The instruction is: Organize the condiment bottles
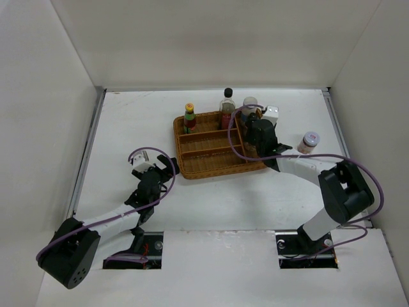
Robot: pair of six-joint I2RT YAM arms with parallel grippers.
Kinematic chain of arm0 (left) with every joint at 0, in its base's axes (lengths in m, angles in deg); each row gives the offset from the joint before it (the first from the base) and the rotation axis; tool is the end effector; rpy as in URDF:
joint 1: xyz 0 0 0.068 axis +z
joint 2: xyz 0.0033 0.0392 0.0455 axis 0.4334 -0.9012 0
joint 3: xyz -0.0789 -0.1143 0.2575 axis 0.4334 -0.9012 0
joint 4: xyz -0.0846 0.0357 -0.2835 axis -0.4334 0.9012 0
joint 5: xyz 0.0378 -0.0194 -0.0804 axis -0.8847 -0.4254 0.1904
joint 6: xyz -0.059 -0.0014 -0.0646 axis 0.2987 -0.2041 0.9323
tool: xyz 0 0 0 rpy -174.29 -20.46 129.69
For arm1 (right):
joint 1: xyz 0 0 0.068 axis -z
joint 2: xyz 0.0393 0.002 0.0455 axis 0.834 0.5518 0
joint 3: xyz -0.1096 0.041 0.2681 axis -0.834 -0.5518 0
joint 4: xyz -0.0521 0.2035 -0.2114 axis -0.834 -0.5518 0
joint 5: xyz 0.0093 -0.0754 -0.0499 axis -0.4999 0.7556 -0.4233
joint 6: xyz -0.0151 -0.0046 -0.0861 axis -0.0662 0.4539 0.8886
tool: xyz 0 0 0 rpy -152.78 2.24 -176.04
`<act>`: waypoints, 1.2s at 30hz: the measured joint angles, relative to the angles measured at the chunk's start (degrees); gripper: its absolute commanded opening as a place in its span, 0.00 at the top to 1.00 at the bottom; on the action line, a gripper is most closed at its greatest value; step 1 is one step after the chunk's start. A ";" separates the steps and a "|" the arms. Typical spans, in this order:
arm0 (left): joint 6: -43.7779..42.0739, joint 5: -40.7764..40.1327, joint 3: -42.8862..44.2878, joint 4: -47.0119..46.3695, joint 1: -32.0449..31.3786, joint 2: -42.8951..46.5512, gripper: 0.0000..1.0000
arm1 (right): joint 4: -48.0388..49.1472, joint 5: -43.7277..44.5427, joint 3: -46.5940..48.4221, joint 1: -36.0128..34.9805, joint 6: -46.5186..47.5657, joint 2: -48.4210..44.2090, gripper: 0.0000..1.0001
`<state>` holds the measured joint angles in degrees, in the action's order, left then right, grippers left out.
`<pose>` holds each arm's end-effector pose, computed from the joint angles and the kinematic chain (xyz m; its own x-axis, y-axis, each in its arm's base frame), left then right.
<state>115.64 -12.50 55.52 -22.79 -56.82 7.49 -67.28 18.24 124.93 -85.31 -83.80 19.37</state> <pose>0.2154 -0.0837 0.1334 -0.1800 -0.5688 -0.8025 -0.1351 0.8224 -0.5526 0.3715 0.1607 0.1998 -0.3787 0.1536 -0.9127 0.1120 0.9865 0.1196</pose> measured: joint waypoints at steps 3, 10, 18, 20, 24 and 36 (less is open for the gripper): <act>-0.02 -0.02 0.00 0.00 0.02 0.00 0.00 | 1.27 0.04 0.00 0.00 0.37 1.40 0.51; 0.00 -0.02 0.00 0.00 0.02 -0.02 0.00 | 2.21 2.03 0.11 0.00 2.51 2.54 0.49; 0.00 0.00 0.00 0.00 0.02 -0.02 0.00 | 4.37 3.32 0.28 0.22 3.56 4.22 0.29; -0.02 -0.02 0.00 0.00 0.02 -0.02 0.00 | 4.31 3.32 0.28 0.22 3.58 4.24 0.25; 0.00 0.00 0.00 0.00 -0.02 -0.02 0.00 | 3.87 3.23 -0.48 0.22 3.58 1.66 0.16; 0.00 0.00 0.00 0.00 -0.15 -0.02 0.00 | 0.39 5.07 -7.41 15.30 -0.33 -23.34 0.00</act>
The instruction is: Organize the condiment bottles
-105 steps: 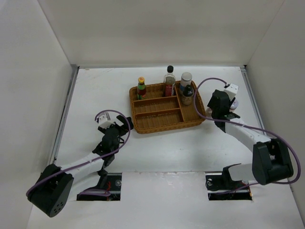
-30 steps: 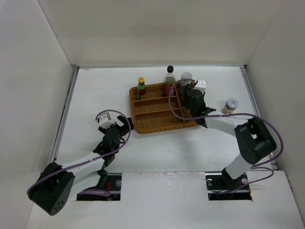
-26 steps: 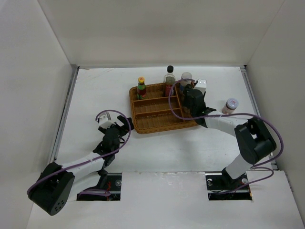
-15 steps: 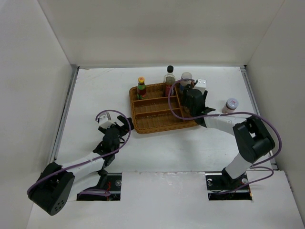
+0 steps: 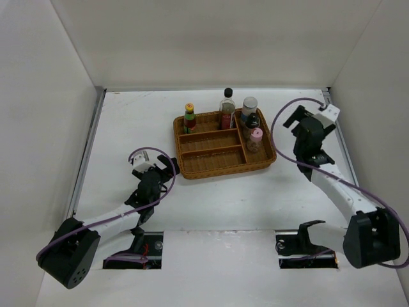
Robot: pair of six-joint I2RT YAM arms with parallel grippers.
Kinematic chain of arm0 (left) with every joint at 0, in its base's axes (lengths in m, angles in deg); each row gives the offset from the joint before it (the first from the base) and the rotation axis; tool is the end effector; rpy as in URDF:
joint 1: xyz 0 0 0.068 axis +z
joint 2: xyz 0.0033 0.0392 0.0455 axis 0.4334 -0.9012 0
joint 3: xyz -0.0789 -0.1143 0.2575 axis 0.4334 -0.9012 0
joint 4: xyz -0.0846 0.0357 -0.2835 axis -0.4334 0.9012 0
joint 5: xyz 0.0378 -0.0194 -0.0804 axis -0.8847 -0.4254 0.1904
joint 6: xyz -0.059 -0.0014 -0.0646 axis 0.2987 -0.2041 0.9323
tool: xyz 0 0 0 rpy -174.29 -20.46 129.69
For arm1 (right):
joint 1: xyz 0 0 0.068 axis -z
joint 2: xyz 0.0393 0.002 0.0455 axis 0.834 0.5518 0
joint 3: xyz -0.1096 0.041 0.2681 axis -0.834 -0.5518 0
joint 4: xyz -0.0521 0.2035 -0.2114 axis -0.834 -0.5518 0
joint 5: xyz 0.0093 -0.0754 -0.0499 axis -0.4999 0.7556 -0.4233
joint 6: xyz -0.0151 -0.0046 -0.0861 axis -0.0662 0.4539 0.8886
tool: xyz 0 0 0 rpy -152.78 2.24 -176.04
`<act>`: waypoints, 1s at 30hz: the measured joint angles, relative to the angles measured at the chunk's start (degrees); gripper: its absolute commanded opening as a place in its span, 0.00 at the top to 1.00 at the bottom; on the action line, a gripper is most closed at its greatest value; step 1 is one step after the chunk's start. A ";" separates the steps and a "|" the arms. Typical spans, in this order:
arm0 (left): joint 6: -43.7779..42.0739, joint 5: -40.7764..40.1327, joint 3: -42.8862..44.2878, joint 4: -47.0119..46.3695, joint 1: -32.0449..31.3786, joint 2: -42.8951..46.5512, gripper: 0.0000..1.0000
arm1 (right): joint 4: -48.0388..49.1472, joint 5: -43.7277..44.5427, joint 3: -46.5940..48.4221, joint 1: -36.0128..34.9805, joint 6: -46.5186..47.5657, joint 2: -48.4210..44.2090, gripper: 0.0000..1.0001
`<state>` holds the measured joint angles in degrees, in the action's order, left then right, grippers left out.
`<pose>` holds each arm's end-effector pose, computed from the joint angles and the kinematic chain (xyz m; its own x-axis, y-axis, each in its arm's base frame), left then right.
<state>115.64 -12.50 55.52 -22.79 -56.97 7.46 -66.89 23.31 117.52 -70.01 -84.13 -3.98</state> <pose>0.2152 -0.0843 0.1333 -0.1818 -0.5681 -0.8026 -0.1332 0.8229 -0.5523 0.3278 0.0335 0.2908 -0.0327 0.3052 -0.9517 0.3903 0.8805 0.2689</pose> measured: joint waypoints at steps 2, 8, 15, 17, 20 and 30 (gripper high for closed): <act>0.00 0.02 0.00 -0.02 -0.02 0.00 0.00 | -1.53 1.68 -0.02 4.96 -0.52 1.84 0.00; 0.00 0.07 0.00 0.00 -0.28 0.00 0.00 | -7.48 1.29 1.95 14.67 -0.44 11.98 0.00; 0.00 0.17 0.00 -0.02 -0.28 -0.24 0.00 | -8.83 -4.79 3.48 16.55 -0.33 16.33 0.00; 0.00 0.22 0.00 -0.07 -0.28 -0.24 0.00 | -8.70 -6.14 4.13 16.55 -0.35 17.27 0.04; 0.00 0.24 0.00 -0.50 -0.31 -0.50 0.00 | -8.52 -7.21 4.68 16.55 -0.37 18.88 0.13; 0.00 0.44 0.00 -0.96 -0.31 -0.85 0.00 | -8.52 -7.80 6.34 16.96 -0.15 22.34 0.44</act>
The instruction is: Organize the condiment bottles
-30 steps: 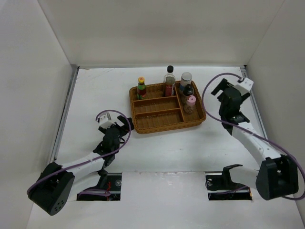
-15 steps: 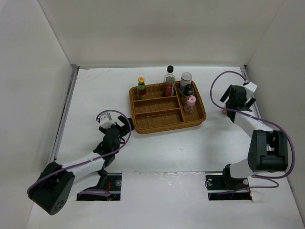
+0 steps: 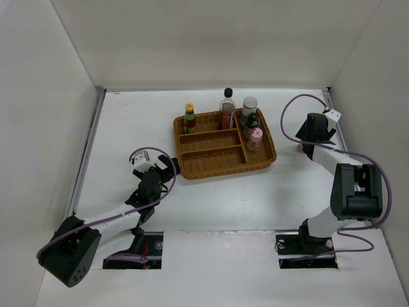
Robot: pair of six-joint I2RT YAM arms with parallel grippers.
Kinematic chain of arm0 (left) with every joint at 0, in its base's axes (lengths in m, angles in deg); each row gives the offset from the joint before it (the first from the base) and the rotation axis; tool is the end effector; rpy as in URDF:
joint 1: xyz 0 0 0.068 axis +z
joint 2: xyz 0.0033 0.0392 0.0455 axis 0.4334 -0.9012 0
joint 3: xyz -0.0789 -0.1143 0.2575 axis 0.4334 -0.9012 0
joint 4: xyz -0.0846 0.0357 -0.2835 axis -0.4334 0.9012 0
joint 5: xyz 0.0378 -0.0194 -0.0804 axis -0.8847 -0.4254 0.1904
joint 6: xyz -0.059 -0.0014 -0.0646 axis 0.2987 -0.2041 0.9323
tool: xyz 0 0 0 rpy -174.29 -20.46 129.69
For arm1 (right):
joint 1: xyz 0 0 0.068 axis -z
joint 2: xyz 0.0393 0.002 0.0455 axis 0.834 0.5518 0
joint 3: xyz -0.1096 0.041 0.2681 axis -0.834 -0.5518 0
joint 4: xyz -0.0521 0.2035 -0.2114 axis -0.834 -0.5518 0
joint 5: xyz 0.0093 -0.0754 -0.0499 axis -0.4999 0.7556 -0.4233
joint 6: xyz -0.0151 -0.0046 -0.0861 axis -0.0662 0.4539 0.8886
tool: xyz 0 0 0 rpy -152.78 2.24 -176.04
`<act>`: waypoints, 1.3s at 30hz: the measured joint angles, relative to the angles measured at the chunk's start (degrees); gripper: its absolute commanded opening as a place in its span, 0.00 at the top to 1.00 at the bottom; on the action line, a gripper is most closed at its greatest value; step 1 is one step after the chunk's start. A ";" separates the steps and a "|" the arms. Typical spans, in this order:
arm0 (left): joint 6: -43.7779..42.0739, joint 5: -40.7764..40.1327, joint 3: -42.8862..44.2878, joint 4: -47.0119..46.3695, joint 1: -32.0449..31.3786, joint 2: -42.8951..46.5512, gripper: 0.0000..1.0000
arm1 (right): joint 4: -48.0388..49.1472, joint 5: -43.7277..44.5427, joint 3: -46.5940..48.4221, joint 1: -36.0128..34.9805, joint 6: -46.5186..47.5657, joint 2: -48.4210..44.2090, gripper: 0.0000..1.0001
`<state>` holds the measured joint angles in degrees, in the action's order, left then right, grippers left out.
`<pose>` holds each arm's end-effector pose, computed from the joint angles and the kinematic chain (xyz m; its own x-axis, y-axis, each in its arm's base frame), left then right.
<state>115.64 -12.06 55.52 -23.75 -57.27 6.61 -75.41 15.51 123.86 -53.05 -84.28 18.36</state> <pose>0.2155 -0.0864 0.1324 -0.1885 -0.5679 -0.8012 -0.1225 0.8230 -0.5546 0.3861 -0.0583 0.1811 -0.3724 0.3553 -0.8574 0.6048 0.7936 0.0663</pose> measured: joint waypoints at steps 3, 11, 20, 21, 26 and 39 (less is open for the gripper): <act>0.00 0.00 0.00 -0.09 0.02 0.00 0.00 | -0.02 0.55 -0.13 -0.35 0.00 -0.20 0.45; 0.00 0.04 0.00 -0.26 0.09 0.00 0.00 | -3.17 3.50 -4.96 -9.11 0.66 -12.87 0.45; 0.00 0.15 0.00 -0.26 0.11 0.11 0.00 | -3.58 4.76 -6.19 -23.80 -0.04 -24.90 0.44; 0.00 0.15 0.00 -0.28 0.09 0.11 0.00 | -3.82 4.74 -6.34 -25.46 -0.31 -24.72 0.44; 0.00 0.15 0.00 -0.28 0.07 0.09 0.00 | -4.76 4.39 -6.73 -31.23 -1.29 -23.08 0.44; 0.00 0.15 0.00 -0.28 0.07 0.11 0.00 | -4.35 4.04 -7.15 -32.89 -3.50 -15.67 0.42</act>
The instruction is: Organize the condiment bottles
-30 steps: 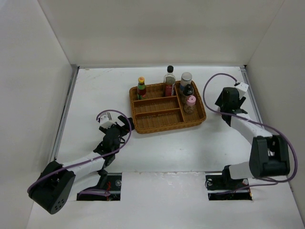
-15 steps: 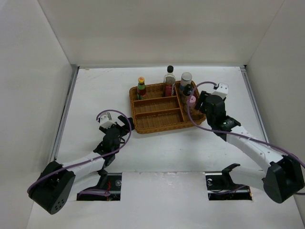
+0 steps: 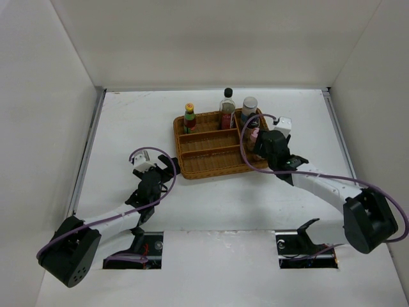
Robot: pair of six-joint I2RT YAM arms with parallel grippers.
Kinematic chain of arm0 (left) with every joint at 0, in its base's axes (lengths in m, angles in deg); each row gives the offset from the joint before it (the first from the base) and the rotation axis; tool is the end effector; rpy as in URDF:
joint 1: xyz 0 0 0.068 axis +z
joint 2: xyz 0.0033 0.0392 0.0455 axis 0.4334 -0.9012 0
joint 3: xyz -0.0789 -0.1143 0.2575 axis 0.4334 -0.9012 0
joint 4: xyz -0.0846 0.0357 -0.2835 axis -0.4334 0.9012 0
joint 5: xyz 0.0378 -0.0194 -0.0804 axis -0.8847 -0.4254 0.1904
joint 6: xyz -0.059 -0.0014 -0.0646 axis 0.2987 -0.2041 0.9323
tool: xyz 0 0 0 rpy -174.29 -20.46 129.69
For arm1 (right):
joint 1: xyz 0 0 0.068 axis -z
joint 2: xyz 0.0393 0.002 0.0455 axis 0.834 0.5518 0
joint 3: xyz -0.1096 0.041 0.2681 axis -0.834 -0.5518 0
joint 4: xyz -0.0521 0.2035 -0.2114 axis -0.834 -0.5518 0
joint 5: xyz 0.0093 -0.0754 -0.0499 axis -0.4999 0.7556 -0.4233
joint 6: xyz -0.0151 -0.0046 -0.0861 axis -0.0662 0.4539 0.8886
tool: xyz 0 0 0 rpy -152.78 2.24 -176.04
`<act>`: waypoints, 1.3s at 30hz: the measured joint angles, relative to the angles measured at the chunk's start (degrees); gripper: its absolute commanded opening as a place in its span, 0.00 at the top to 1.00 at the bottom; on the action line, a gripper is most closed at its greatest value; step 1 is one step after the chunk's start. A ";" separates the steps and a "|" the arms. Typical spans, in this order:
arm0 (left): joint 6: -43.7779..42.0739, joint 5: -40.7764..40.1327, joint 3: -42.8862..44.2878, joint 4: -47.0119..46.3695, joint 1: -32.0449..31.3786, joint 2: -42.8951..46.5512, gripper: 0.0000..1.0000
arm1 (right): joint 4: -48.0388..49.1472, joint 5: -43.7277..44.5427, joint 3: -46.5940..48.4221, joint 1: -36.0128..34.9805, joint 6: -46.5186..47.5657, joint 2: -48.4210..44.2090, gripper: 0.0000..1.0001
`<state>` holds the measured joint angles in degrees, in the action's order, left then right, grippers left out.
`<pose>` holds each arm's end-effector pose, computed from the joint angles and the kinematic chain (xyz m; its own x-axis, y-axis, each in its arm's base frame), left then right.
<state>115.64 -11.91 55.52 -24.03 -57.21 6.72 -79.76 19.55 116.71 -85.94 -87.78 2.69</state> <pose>0.2157 -0.0865 0.1335 -0.1850 -0.5710 -0.7998 -0.1182 0.8209 -0.5587 0.3094 0.1290 0.2187 -0.4183 0.1861 -0.8890 0.1556 0.9790 0.1317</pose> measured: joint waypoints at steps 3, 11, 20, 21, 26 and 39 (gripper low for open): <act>0.00 0.00 0.00 0.00 0.00 0.00 0.00 | 0.55 -0.04 -0.76 -0.28 -0.15 2.08 0.40; 0.00 0.00 0.00 0.02 0.00 0.00 0.00 | 4.85 0.20 -1.03 -0.28 0.57 5.92 0.23; 0.00 -1.62 0.31 0.50 -0.02 -0.09 0.00 | 4.79 0.00 -1.73 -0.28 1.18 -1.49 0.00; 0.02 -1.99 0.48 0.87 -0.02 -0.09 0.00 | 4.61 0.02 -1.97 -0.28 1.18 -3.69 0.00; 0.31 -3.85 1.90 3.43 -0.02 -0.02 0.00 | 6.95 0.74 -6.27 4.13 -1.20 -17.57 0.00; 1.66 -4.00 12.02 20.09 1.42 -0.44 0.00 | 13.90 1.64 -25.83 22.67 -23.65 -24.98 0.00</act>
<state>117.30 -15.91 67.54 -3.95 -55.79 6.28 -65.86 21.19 90.88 -63.28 -111.43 -22.29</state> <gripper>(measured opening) 0.997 0.999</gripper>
